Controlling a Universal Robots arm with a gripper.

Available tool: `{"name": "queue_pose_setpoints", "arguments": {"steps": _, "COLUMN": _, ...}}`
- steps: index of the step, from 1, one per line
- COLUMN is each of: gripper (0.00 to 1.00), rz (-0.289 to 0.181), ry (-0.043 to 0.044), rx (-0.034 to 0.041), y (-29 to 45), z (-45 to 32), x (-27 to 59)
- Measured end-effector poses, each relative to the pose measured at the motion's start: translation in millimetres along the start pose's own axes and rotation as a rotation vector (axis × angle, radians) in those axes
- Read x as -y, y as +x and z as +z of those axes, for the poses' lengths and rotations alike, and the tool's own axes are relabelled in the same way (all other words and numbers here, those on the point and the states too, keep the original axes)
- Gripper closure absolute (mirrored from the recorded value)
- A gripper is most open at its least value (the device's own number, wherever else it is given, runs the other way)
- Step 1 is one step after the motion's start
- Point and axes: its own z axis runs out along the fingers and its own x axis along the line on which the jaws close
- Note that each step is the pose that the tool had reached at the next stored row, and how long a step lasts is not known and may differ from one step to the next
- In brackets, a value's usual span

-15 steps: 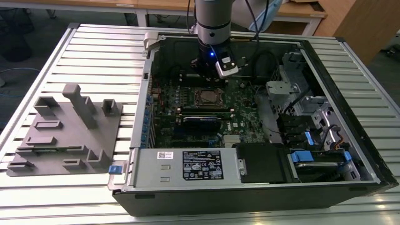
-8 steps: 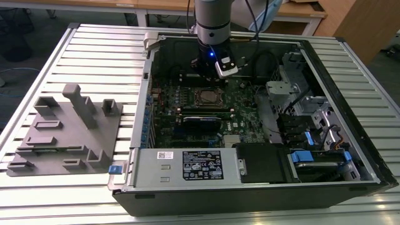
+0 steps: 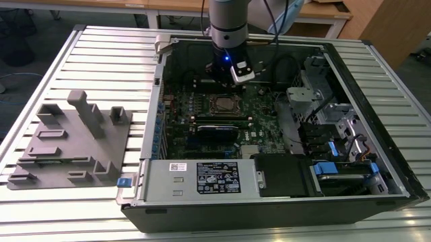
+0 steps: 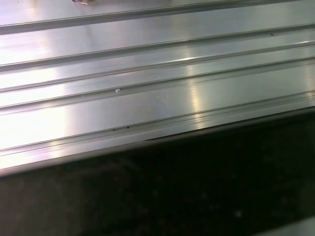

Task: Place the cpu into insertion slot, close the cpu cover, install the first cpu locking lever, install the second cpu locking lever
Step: 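Install the first cpu locking lever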

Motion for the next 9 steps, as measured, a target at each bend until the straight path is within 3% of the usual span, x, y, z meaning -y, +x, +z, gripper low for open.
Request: {"name": "queue_pose_setpoints", "arguments": {"steps": 9, "gripper": 0.89, "rz": 0.024, "ry": -0.0049, "rx": 0.0094, "y": 2.7, "z": -0.2, "x": 0.4}}
